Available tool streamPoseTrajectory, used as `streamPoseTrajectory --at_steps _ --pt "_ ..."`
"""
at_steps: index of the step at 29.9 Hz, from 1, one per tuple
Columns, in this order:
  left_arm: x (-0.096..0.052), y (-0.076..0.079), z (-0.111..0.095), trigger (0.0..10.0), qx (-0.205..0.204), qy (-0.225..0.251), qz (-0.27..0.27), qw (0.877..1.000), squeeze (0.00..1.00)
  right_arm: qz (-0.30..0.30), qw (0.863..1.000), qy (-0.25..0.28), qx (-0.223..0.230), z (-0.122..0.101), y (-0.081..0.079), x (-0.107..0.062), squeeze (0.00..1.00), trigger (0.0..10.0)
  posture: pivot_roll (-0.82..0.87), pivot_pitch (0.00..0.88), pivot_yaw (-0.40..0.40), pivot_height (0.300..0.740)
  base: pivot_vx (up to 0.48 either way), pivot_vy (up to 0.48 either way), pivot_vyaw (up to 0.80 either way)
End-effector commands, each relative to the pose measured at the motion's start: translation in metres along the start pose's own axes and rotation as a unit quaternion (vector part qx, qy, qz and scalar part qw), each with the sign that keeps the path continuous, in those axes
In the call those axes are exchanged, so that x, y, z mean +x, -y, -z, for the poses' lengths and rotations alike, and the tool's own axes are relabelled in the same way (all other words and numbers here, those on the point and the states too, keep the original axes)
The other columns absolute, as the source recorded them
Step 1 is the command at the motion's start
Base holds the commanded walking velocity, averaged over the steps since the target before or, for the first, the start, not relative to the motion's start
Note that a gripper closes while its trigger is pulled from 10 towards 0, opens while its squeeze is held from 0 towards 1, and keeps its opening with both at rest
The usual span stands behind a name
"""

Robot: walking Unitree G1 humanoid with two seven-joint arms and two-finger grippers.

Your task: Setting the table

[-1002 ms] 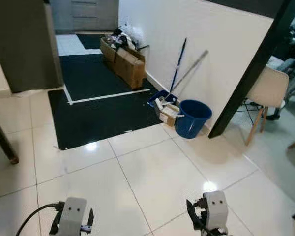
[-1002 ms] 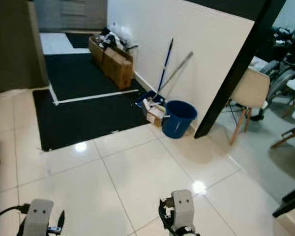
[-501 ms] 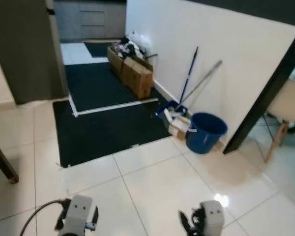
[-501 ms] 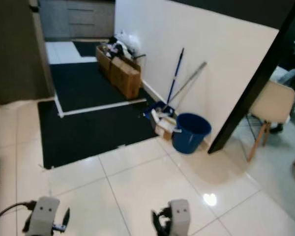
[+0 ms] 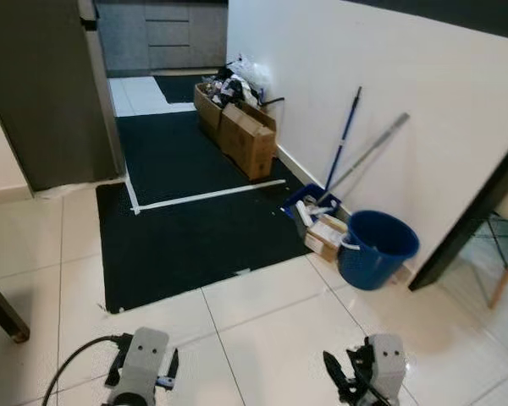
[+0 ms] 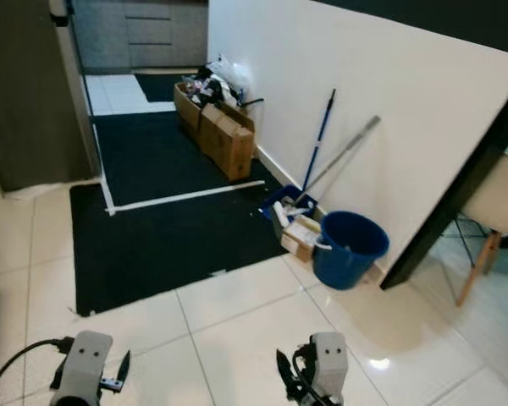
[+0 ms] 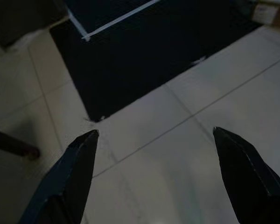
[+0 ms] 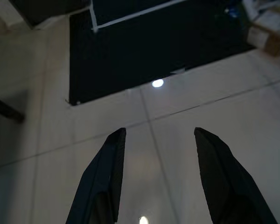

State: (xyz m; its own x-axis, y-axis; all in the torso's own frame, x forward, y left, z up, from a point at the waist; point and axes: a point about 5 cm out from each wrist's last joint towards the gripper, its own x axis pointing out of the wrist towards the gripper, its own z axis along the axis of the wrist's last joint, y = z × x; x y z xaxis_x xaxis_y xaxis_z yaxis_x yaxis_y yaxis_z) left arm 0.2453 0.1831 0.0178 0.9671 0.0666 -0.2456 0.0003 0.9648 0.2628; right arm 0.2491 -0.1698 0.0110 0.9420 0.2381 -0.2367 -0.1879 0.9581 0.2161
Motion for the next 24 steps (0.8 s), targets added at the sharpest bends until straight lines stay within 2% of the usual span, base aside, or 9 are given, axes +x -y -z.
streamPoseTrajectory --at_steps 1,17,21,24 --pt "-0.002 0.0082 0.0045 10.0 0.0 -0.009 0.014 1.0 0.0 0.015 1.0 -0.016 0.004 0.0062 0.0099 -0.0068 0.0 10.0 0.07 0.051 0.005 0.74 0.48 0.0 0.0" --pt "0.0015 0.0091 0.0041 10.0 0.001 -0.008 0.017 1.0 0.0 0.008 1.0 -0.018 0.006 0.0058 0.0097 -0.0068 0.0 10.0 0.07 0.044 0.009 0.74 0.475 0.0 0.0" --pt "0.0023 0.0088 0.004 10.0 -0.006 -0.013 0.012 1.0 0.0 0.007 1.0 -0.019 0.007 0.0067 0.0091 -0.0074 0.0 10.0 0.07 0.044 0.009 0.74 0.321 0.0 0.0" --pt "0.0038 0.0084 0.0031 10.0 -0.028 -0.019 0.007 0.999 0.0 0.005 1.0 -0.02 0.007 0.0075 0.0085 -0.0081 0.0 10.0 0.07 0.044 0.009 0.74 0.0 0.0 0.0"
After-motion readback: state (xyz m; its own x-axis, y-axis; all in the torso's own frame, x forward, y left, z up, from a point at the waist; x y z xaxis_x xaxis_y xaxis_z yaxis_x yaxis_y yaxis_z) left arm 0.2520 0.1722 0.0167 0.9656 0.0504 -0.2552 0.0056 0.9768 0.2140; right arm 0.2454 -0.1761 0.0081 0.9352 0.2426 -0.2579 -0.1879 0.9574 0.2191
